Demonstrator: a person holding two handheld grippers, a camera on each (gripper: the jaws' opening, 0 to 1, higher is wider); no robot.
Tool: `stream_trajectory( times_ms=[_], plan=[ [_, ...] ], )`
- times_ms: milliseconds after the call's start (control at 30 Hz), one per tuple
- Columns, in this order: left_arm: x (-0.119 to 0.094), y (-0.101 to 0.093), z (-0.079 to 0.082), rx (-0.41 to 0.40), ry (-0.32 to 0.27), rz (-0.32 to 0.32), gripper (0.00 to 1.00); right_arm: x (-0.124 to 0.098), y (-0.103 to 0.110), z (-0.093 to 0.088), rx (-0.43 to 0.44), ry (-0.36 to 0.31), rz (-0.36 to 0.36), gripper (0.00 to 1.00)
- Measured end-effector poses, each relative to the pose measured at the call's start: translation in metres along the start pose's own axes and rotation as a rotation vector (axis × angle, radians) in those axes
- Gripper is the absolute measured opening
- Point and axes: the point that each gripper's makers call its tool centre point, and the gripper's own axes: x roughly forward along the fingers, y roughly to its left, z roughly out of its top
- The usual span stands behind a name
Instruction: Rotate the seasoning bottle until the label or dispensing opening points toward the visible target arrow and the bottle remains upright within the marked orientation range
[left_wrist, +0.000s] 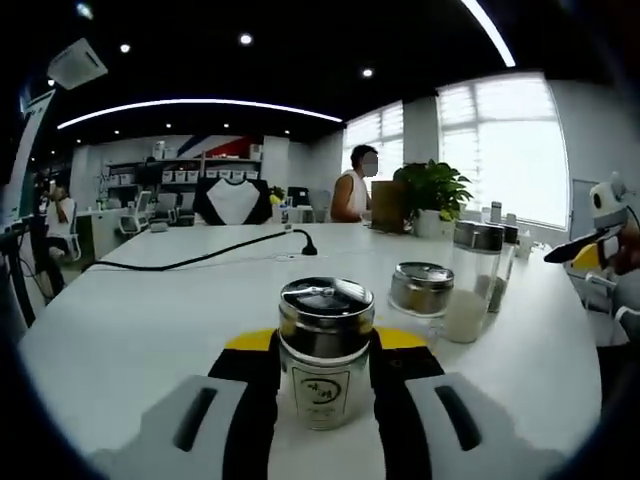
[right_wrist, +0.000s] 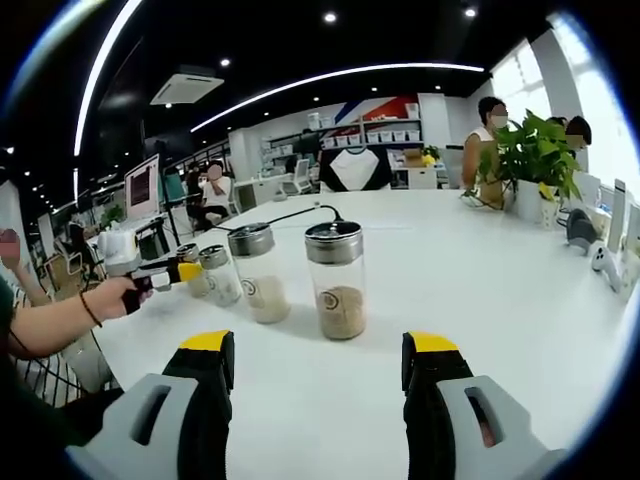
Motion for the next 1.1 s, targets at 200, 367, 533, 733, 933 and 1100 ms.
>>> stream_trajectory(
  times_ms=[200,367,533,733,933,1100],
  plan=[
    [-0.0010,0.0026,0.0005,-0.019,-0.021,0.077,0.37,0.0002,-0.0006,-0.0023,0.007,0.003,-0.002,0.69],
    [-0.0009,0.0051,0.0004,-0.035,-0.022,0.139,0.37,0.0006,-0.0020,-0.0023,0.009,0.004,-0.004,0.68],
    [-0.0020,0.0059,0.0002,-0.040,-0.033,0.191,0.37,0.0017,-0.0013,-0.0023,0.018,0.000,0.000,0.68],
    [-0.0043,0.0077,-0.0002,-0.053,-0.029,0.248,0.37,0.0022,-0.0014,-0.0035,0.019,0.003,0.001,0.68],
    [-0.0064,0.0080,-0.0013,-0.093,-0.035,0.289,0.37,0.0034,-0.0006,-0.0034,0.019,0.003,0.003,0.68],
    [-0.0069,0.0078,-0.0020,-0.099,-0.033,0.330,0.37,0.0045,0.0005,-0.0043,0.019,0.007,0.007,0.68]
  ],
)
